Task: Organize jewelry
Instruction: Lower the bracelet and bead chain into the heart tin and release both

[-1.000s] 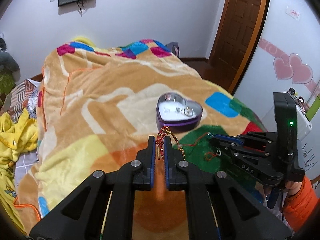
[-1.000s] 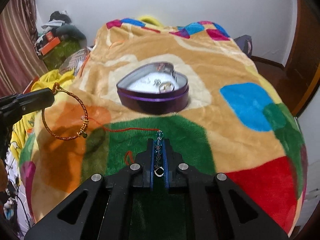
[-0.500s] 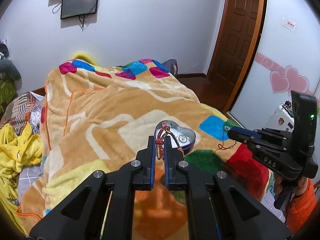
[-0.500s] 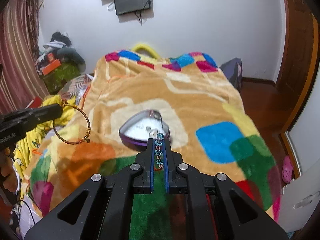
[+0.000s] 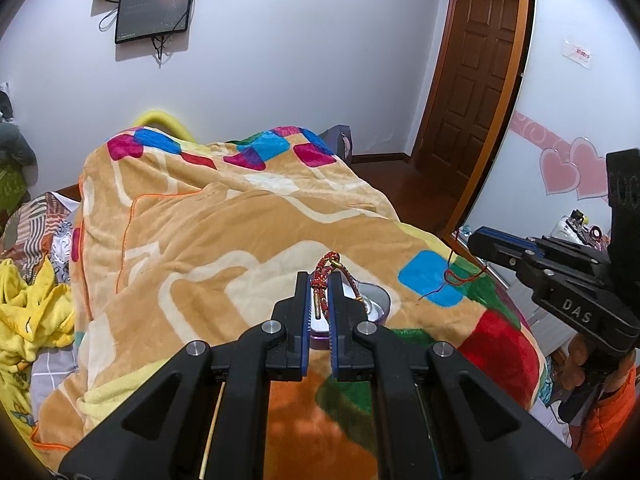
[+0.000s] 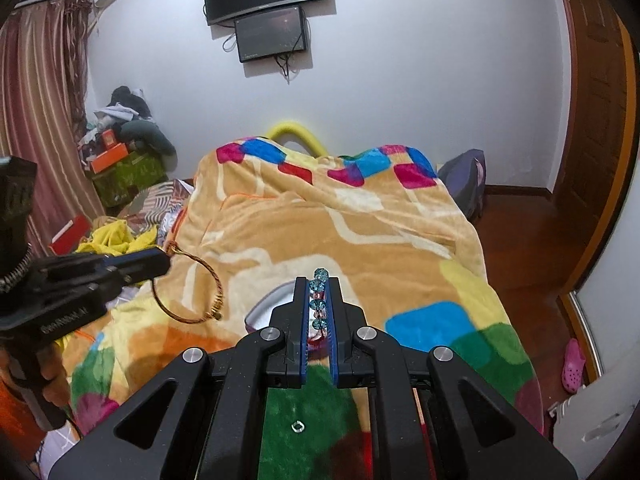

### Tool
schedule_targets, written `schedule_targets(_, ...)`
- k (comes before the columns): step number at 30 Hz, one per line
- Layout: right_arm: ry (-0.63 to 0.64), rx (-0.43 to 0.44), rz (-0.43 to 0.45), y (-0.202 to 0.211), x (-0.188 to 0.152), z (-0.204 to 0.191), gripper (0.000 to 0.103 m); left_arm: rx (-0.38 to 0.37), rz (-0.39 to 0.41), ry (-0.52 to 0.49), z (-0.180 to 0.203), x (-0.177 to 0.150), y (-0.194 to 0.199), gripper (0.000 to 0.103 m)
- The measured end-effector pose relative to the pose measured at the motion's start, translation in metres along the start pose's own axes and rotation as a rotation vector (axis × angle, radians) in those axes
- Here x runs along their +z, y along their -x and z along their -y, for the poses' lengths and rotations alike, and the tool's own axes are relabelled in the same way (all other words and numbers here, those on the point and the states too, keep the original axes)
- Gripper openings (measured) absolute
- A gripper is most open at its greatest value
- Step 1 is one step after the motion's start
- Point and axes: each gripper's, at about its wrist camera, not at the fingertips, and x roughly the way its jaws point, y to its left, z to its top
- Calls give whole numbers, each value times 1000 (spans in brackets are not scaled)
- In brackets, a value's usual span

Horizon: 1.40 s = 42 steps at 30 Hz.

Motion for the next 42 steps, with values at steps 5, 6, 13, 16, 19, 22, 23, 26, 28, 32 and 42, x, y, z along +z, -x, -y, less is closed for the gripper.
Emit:
schedule_targets(5,2,19,8,-7,6,-1,7,-4,-13,5,-1,3,-15,6)
schedule_targets(6,4,23,9,-7,7,-2,7,-5,-16,6,-2,3,-18,6)
schedule_targets(13,5,51,7,-20,11,-5,7,-6,-45,18,-7,6,-43,6)
schedule_targets(16,6,68,-3,-27,13,-5,7,-4,-58,14,-7,7,-55,6)
schedule_targets(19,12,78,-14,-36,14,-6,7,-14,-80,10,-7,7,-70,6)
schedule_targets(22,16,89,-29,-46,13,-7,7,-25,-104,2,-5,6,-84,6)
schedule_targets(23,16,92,-35,-50,13,-8,7,-29,-112,0,-5,5,-88,6)
schedule_targets(26,15,102,-56,-60,10,-7,7,-41,-146,-4,-5,0,-103,6)
schedule_targets(28,10,113,-75,-67,8,-5,7,-48,-166,-6,-5,-3,-111,6)
schedule_targets(32,13,131,-135,-84,-2,-4,7,-69,-195,-3,-6,-8,-119,6)
schedule_targets(42,-11,137,-266,-115,-23,7,7,-71,-219,-1,-10,-11,-121,6)
